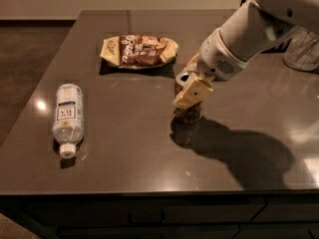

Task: Move orange can near blue plastic bottle

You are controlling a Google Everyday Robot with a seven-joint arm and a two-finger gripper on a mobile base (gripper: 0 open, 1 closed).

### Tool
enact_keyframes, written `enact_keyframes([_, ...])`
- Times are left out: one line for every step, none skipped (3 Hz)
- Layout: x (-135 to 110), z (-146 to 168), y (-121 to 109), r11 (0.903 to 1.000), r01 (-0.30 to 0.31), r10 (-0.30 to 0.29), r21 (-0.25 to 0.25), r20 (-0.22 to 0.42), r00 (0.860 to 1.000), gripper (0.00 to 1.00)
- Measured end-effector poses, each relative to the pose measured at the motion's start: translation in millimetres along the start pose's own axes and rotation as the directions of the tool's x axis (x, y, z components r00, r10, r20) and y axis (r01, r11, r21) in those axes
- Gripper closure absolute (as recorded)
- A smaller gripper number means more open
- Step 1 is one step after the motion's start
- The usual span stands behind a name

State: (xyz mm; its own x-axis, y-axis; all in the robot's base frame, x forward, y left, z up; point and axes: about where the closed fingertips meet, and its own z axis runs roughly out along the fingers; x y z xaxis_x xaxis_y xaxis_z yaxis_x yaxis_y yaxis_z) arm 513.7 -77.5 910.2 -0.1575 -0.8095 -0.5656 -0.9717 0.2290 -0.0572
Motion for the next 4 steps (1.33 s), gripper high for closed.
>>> enact_keyframes([-32,30,8,0.9971,0.048,-0.047,-0.059,0.008,0.999,1.0])
enact_keyframes([-73,59,17,0.9865,0.111,-0.107,-0.121,0.034,0.994,1.0])
enact_keyframes([-109,75,20,0.9738,0.163,-0.153,-0.158,0.072,0.986,1.0])
enact_keyframes([-137,81,20,0.9634,0.2,-0.182,-0.178,0.114,0.977,1.0])
